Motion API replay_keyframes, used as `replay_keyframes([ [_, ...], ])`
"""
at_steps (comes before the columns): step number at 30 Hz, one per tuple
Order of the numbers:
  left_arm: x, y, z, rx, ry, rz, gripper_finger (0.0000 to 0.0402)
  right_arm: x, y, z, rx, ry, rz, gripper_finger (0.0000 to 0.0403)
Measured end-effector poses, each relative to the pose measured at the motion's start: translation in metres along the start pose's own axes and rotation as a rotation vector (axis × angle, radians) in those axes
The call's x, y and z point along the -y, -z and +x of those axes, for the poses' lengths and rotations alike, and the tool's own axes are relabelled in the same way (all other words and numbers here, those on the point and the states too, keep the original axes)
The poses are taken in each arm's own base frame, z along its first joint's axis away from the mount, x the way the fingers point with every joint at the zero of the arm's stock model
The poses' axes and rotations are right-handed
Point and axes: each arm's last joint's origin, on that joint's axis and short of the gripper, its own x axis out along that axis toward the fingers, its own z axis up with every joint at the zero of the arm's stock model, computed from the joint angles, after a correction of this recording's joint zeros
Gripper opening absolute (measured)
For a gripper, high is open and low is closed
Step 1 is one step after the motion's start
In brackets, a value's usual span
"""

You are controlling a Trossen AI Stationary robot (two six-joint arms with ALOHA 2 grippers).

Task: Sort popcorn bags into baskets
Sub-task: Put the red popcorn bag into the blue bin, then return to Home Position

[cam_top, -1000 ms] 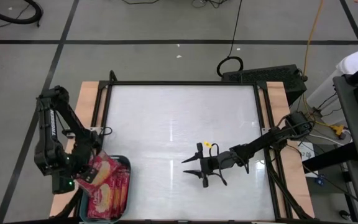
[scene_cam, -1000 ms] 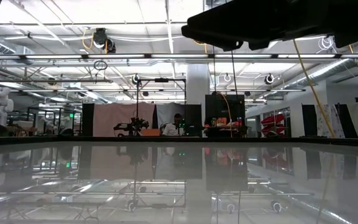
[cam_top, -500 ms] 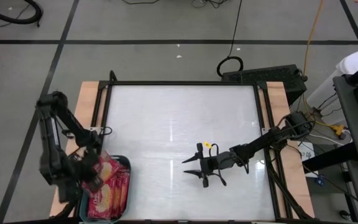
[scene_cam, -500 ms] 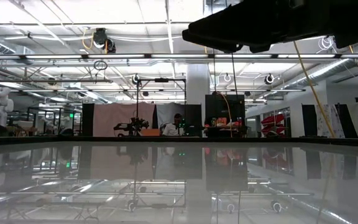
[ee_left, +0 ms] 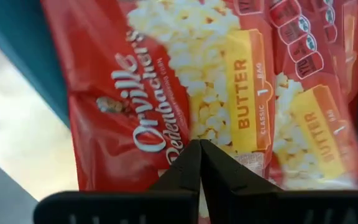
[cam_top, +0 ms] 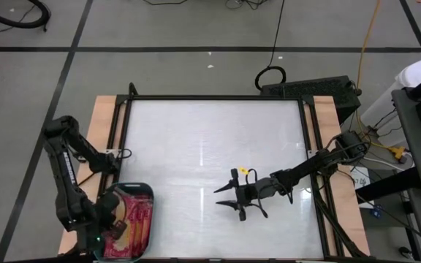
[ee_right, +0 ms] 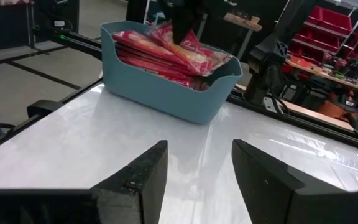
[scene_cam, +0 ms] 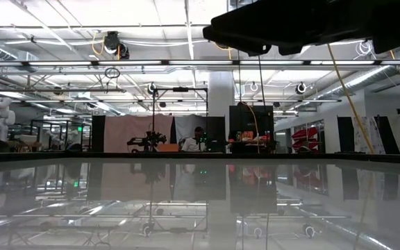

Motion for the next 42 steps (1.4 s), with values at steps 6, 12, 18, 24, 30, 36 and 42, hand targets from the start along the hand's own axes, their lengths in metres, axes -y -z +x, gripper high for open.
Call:
replay_keyframes([
  [6,0.011,0.003,-0.013,-0.054,0.070,-0.140,0.0004,-0.001,0.001,0.000,-0.001,-0.036,-0.002,0.0171],
  [12,0.022,-0.007,-0.015,-0.058,0.111,-0.160,0.0008,-0.002,0.002,0.000,-0.009,-0.052,-0.005,0.0171],
  [18,0.021,-0.008,-0.015,-0.077,0.072,-0.145,0.0009,-0.003,0.002,0.000,-0.010,-0.084,-0.018,0.0171],
  [24,0.031,-0.017,-0.021,0.080,0.209,-0.042,0.0009,-0.003,0.004,0.000,-0.027,-0.078,-0.015,0.0171],
  [30,0.051,-0.045,-0.032,0.514,0.371,0.238,0.0010,-0.005,-0.001,-0.005,-0.045,-0.093,0.018,0.0136],
  [36,0.073,-0.087,-0.041,0.890,0.211,0.642,0.0010,0.002,-0.014,-0.021,-0.128,-0.103,0.032,0.0028],
  [42,0.098,-0.139,-0.053,1.111,0.035,0.828,0.0010,0.013,-0.026,-0.040,-0.189,0.016,0.010,0.0015],
])
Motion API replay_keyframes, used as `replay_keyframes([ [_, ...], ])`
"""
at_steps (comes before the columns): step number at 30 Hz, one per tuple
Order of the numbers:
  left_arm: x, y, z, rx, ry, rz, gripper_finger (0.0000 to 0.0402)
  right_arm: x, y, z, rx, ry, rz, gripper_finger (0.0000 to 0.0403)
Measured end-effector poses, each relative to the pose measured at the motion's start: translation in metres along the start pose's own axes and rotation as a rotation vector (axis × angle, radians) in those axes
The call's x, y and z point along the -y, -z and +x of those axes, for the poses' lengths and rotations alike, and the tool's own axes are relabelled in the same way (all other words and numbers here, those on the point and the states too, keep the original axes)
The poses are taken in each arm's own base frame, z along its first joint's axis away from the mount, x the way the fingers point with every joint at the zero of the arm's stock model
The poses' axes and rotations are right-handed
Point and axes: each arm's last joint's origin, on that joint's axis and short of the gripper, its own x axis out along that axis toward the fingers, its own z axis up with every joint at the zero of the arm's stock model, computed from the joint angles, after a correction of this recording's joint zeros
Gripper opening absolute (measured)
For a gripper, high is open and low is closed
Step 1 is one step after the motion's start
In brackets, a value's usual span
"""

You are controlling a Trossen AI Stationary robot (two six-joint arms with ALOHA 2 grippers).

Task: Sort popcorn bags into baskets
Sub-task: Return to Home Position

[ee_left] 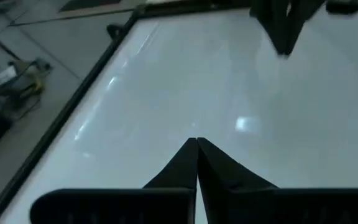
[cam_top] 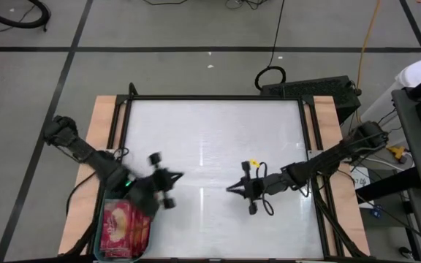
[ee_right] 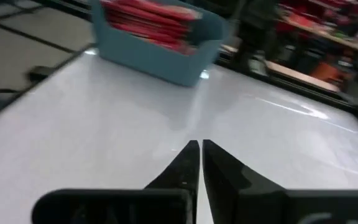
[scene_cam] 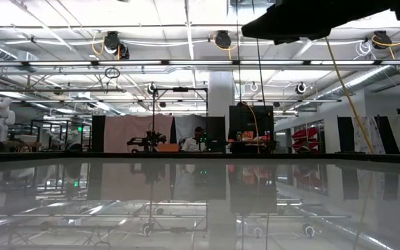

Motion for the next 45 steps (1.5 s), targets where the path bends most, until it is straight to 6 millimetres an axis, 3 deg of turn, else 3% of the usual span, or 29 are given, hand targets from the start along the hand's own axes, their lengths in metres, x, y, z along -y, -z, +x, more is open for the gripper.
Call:
replay_keyframes([
  [4,-0.015,-0.027,0.043,0.108,0.187,0.019,0.0010,0.007,0.000,-0.016,0.016,0.050,-0.009,0.0010],
  [8,-0.029,-0.035,0.068,0.228,0.332,0.030,0.0010,0.014,0.004,-0.038,0.053,0.066,-0.011,0.0002],
  [17,-0.063,0.002,0.115,0.269,0.282,-0.012,0.0010,0.030,0.041,-0.086,0.102,0.125,-0.005,0.0001],
  [25,-0.090,0.039,0.139,0.368,0.323,-0.041,0.0010,0.043,0.069,-0.111,0.156,0.192,0.006,0.0000],
  [35,-0.115,0.073,0.145,0.456,0.395,-0.100,0.0010,0.048,0.099,-0.120,0.145,0.244,0.012,0.0000],
  [45,-0.109,0.122,0.113,0.450,0.272,-0.216,0.0010,0.047,0.107,-0.121,0.144,0.242,0.017,0.0000],
])
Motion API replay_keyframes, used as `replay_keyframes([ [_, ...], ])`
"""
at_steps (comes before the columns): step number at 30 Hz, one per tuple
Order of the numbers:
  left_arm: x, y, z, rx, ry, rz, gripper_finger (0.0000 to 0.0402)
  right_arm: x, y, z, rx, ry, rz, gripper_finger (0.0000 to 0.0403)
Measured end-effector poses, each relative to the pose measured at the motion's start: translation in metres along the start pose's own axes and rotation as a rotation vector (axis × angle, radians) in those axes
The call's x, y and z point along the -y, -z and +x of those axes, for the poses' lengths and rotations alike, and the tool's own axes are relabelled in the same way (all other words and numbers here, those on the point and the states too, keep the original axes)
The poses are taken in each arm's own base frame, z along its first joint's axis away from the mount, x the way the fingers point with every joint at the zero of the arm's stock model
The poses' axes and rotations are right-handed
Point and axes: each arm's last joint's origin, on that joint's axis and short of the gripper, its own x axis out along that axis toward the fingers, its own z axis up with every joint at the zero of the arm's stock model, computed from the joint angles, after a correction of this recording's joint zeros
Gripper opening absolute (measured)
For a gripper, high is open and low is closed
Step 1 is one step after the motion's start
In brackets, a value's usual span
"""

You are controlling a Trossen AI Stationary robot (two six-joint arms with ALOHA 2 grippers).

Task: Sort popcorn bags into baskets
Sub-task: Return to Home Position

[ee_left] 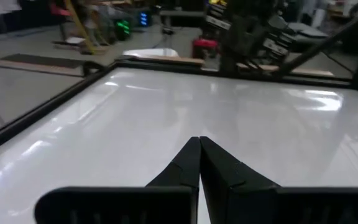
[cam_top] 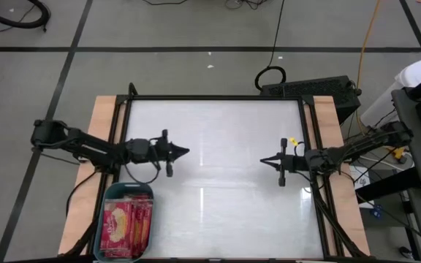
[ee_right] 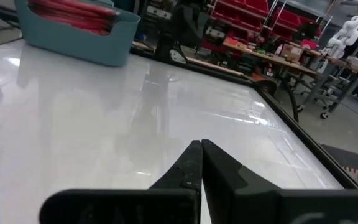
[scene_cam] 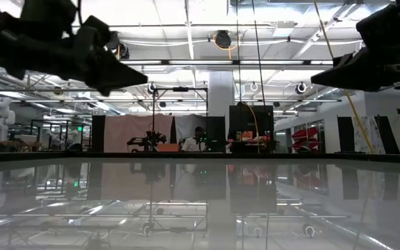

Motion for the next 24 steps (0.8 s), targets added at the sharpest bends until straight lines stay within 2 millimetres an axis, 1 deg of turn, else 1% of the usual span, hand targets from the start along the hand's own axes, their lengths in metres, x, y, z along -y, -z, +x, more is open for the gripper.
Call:
replay_keyframes([
  [3,0.005,0.006,-0.011,0.004,-0.011,0.007,0.0010,0.002,-0.006,0.000,0.065,0.015,0.029,0.0000],
  [6,0.009,0.007,-0.021,0.027,-0.022,0.030,0.0010,0.003,-0.009,-0.001,0.095,0.023,0.060,0.0000],
  [11,0.011,0.013,-0.040,0.063,-0.028,0.045,0.0010,0.004,-0.008,-0.002,0.074,0.066,0.096,0.0000],
  [16,0.008,0.022,-0.059,0.117,-0.054,0.032,0.0010,0.004,-0.006,-0.003,0.055,0.066,0.083,0.0000],
  [20,0.009,0.021,-0.065,0.124,-0.056,0.019,0.0010,0.005,-0.006,-0.004,0.058,0.064,0.085,0.0000],
  [24,0.012,0.018,-0.068,0.146,-0.031,0.060,0.0010,0.005,-0.004,-0.007,0.041,0.059,0.077,0.0000],
])
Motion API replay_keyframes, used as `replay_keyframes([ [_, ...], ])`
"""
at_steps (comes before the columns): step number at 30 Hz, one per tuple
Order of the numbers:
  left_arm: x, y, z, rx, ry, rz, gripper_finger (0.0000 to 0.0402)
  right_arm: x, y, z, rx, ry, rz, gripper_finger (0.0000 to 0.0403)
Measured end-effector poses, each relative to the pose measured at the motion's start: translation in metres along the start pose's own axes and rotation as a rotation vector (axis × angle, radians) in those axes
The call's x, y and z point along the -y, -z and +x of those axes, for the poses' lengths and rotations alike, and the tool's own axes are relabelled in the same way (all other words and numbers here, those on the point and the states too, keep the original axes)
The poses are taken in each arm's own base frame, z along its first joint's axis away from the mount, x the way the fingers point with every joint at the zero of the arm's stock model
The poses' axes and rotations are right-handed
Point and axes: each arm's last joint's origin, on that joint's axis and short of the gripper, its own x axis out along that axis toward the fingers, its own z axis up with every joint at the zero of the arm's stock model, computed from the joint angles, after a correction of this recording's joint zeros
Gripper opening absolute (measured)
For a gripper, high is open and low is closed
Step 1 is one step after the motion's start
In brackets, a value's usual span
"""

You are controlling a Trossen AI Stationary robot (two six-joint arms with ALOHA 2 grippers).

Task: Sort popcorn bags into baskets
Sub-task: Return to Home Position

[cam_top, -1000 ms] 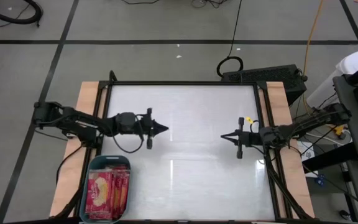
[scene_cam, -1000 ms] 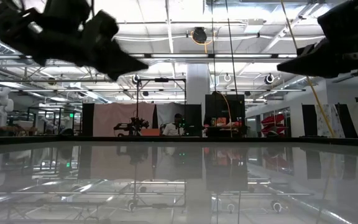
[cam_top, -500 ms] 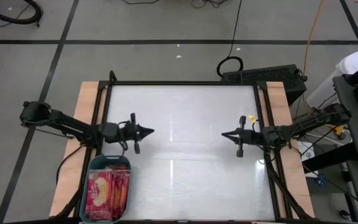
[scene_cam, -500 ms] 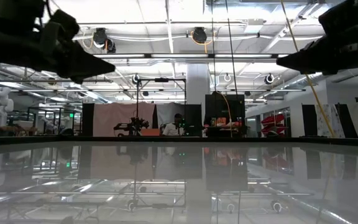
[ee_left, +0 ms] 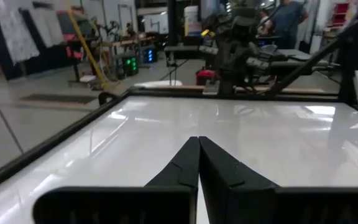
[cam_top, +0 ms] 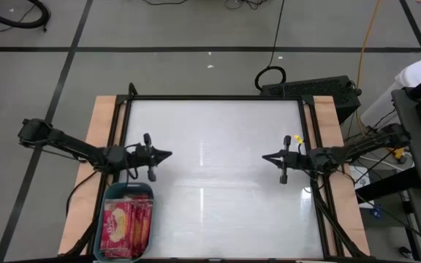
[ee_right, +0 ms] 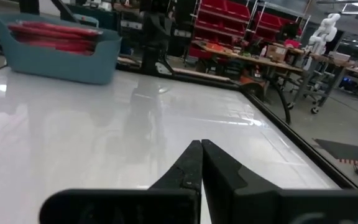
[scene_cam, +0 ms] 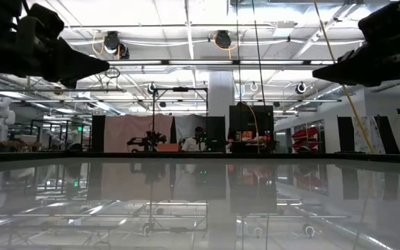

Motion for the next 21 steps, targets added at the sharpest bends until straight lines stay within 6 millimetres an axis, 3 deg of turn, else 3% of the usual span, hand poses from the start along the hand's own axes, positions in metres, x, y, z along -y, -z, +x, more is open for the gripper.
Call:
replay_keyframes([
  [5,0.001,-0.002,-0.004,0.005,0.018,0.012,0.0010,0.001,0.001,-0.005,-0.005,-0.056,-0.006,0.0000],
  [11,0.002,-0.004,-0.006,0.016,0.033,0.003,0.0010,0.009,-0.006,-0.010,0.110,-0.136,-0.072,0.0000],
  [17,0.004,-0.005,-0.007,0.022,0.048,0.001,0.0010,0.021,-0.007,-0.010,0.158,-0.237,-0.003,0.0000],
  [21,0.007,-0.005,-0.008,0.022,0.068,-0.008,0.0010,0.027,-0.004,-0.010,0.122,-0.167,0.043,0.0000],
])
